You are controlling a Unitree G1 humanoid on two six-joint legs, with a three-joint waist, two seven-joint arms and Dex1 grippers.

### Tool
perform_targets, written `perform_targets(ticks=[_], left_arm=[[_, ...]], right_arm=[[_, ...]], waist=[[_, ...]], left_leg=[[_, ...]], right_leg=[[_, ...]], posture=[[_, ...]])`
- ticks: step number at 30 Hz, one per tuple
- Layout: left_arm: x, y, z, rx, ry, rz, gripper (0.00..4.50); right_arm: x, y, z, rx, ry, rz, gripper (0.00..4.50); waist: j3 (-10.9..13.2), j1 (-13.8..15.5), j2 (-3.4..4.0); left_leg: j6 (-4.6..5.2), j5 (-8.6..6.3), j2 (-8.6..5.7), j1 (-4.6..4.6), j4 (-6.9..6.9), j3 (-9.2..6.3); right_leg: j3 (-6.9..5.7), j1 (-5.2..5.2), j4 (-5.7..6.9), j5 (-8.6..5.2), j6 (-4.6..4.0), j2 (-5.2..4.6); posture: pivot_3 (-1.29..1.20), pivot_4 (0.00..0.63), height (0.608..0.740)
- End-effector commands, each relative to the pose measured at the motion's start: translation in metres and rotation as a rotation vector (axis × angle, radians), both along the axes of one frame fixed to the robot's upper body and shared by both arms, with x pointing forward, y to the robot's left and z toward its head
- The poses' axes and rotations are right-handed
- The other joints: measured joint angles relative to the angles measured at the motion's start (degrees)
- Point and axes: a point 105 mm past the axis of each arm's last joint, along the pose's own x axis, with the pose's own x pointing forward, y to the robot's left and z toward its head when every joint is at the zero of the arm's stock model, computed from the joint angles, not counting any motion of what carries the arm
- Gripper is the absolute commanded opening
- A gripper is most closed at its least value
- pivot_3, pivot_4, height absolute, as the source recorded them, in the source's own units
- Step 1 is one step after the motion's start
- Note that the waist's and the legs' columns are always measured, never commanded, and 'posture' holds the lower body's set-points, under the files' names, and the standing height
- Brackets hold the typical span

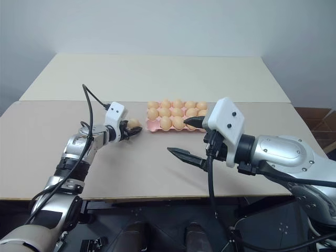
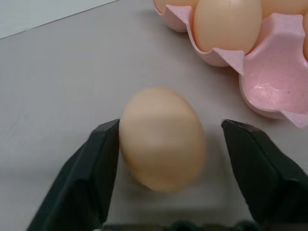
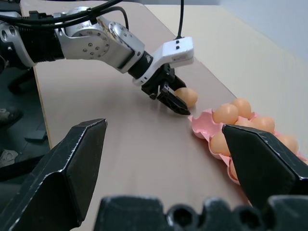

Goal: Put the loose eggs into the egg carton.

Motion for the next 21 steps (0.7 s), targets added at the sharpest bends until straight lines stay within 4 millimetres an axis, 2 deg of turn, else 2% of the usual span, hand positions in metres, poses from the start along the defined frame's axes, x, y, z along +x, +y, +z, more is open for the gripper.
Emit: perform_targets(ticks=[1, 3, 7, 9, 13, 15, 21], left_arm=[[0.002, -0.003, 0.017, 0.004, -0.071, -0.03, 1.99], [0.0, -0.002, 0.017, 0.008, -0.077, -0.033, 1.72], [-0.001, 0.002, 0.02, 0.017, -0.1, -0.031, 1.69], [-0.002, -0.001, 0.031, 0.047, -0.162, -0.058, 1.67], [-0.007, -0.02, 0.058, 0.034, -0.259, -0.148, 1.67], [-0.007, -0.031, 0.064, 0.018, -0.274, -0.181, 1.67], [-0.005, -0.056, 0.058, 0.011, -0.251, -0.262, 1.67]], right_arm=[[0.008, -0.007, 0.01, 0.05, 0.025, -0.081, 4.5], [0.01, -0.01, 0.012, 0.054, 0.035, -0.099, 4.5], [0.01, -0.011, 0.015, 0.044, 0.036, -0.107, 4.5], [0.009, -0.012, 0.016, 0.04, 0.033, -0.106, 4.5], [0.007, -0.019, 0.02, 0.038, 0.036, -0.116, 4.5], [0.006, -0.022, 0.021, 0.036, 0.041, -0.121, 4.5], [0.006, -0.026, 0.021, 0.029, 0.038, -0.149, 4.5]], waist=[[0.0, 0.01, 0.0], [0.0, 0.03, 0.0], [0.0, 0.02, 0.0], [0.0, -0.02, 0.0], [0.0, 0.21, 0.0], [0.0, 0.51, 0.0], [0.0, 0.64, 0.0]], left_leg=[[0.0, 0.0, 0.0, 0.0, 0.0, 0.0], [0.0, 0.0, -0.01, 0.0, 0.0, 0.0], [0.0, 0.0, -0.01, -0.02, 0.0, 0.0], [0.0, 0.0, -0.01, -0.03, 0.0, -0.01], [0.0, 0.0, 0.0, -0.04, 0.0, -0.01], [0.0, 0.0, -0.01, -0.05, 0.0, -0.01], [0.0, 0.0, -0.02, -0.04, 0.0, -0.01]], right_leg=[[0.0, 0.0, 0.01, 0.0, 0.0, -0.01], [0.0, 0.0, 0.02, 0.0, 0.0, -0.02], [0.0, -0.01, 0.01, 0.0, 0.0, -0.02], [0.0, -0.02, 0.01, 0.0, 0.0, -0.02], [-0.01, -0.01, 0.01, 0.0, 0.0, -0.04], [-0.04, 0.01, -0.02, 0.01, 0.01, -0.05], [-0.03, 0.02, -0.03, 0.01, 0.01, -0.03]], posture=[[0.0, 0.15, 0.74], [0.0, 0.15, 0.74], [0.0, 0.15, 0.74], [0.0, 0.15, 0.74], [0.0, 0.15, 0.74], [0.0, 0.15, 0.74], [0.0, 0.15, 0.74]])
